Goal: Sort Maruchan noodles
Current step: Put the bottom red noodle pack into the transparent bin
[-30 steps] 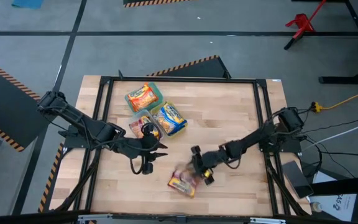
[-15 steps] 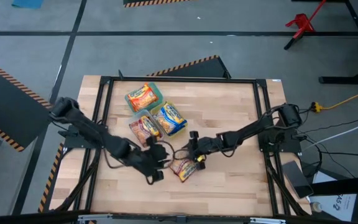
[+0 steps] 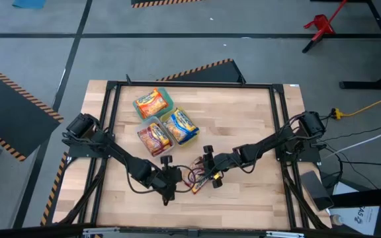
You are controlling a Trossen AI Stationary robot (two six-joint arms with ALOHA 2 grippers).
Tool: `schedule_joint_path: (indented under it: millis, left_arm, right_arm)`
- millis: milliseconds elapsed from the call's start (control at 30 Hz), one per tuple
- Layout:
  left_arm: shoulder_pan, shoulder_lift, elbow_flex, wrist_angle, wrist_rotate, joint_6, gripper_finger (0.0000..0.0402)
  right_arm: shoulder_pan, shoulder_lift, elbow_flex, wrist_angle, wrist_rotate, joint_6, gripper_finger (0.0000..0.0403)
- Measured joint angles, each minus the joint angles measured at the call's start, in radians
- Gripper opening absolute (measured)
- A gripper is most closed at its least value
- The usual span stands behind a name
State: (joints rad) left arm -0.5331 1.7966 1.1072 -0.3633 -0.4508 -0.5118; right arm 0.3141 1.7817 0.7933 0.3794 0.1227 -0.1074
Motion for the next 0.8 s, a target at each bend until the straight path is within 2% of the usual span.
schedule_joint_path:
  millis: [167,367,600,800]
  left_arm:
    - [0.003,-0.003,0.000,0.027,0.019,0.067,0.0110]
    - [0.042,-0.003,0.000,0.018,0.133,0.070,0.0110]
    - [0.078,-0.003,0.000,0.031,0.150,0.069,0.0110]
    - [0.098,-0.003,0.000,0.032,0.276,0.047,0.0110]
  right_arm:
    - [0.000,0.000,0.000,-0.008,0.000,0.001,0.0207]
    - [0.000,0.001,0.000,-0.011,-0.002,0.001,0.0207]
    - [0.000,0.001,0.000,-0.014,-0.002,0.001,0.0207]
    - [0.000,0.001,0.000,-0.014,-0.003,0.001,0.0207]
